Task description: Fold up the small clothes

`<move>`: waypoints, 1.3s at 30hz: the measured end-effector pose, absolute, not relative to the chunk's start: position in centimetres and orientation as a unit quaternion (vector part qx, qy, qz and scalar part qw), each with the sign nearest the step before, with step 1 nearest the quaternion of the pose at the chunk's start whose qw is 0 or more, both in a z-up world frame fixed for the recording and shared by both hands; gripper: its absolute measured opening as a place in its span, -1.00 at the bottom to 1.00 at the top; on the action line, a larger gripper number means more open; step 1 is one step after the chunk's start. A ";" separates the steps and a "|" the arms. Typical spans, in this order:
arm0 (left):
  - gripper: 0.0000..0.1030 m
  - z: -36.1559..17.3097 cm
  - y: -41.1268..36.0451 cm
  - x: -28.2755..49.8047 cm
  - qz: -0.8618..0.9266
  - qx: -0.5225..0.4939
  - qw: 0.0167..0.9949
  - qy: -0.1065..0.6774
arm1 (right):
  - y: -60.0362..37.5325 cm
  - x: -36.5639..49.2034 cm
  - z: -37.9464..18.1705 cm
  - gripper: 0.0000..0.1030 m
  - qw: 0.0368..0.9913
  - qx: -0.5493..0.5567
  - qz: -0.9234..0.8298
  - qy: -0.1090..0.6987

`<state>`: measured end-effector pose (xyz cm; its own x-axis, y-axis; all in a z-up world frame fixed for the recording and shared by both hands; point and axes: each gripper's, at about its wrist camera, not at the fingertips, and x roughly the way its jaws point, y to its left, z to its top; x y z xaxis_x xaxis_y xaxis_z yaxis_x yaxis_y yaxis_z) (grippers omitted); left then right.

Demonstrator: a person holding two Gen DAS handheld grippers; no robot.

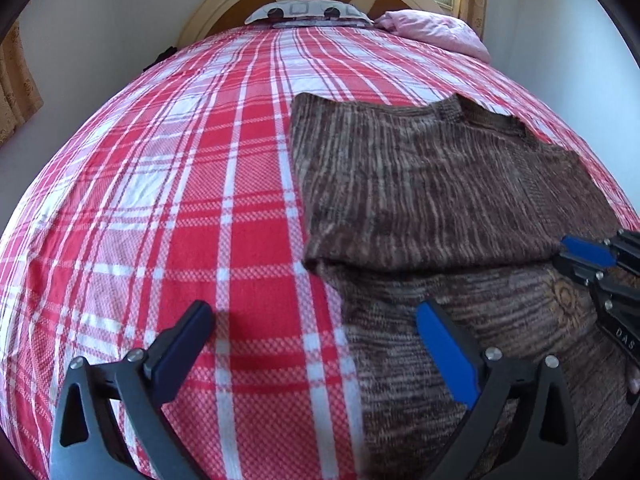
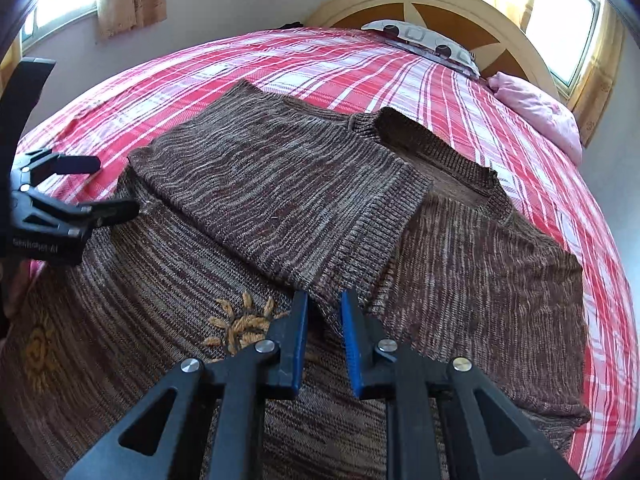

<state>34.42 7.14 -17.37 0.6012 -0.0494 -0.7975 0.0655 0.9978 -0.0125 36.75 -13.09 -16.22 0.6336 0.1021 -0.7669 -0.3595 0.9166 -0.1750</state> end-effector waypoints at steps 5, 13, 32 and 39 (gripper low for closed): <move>1.00 -16.6 7.3 33.9 -0.011 0.009 0.903 0.430 | -13.9 36.3 -14.9 -0.37 0.898 -0.128 0.123 0.403; 1.00 -14.4 6.5 29.9 -0.039 -0.004 0.915 0.401 | -18.0 34.2 -13.4 0.03 0.912 -0.074 0.109 0.389; 1.00 -13.3 5.0 19.4 -0.058 -0.001 0.925 0.374 | -24.0 23.8 -14.1 0.03 0.919 -0.035 0.088 0.384; 1.00 -13.2 4.4 16.8 -0.061 0.004 0.925 0.375 | -24.8 20.9 -14.6 0.03 0.917 -0.014 0.089 0.388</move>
<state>16.78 4.38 -13.16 0.7106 -0.1095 -0.6950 0.1161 0.9925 -0.0378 20.94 -24.80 -14.59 0.6828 0.1520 -0.7146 -0.1738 0.9838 0.0432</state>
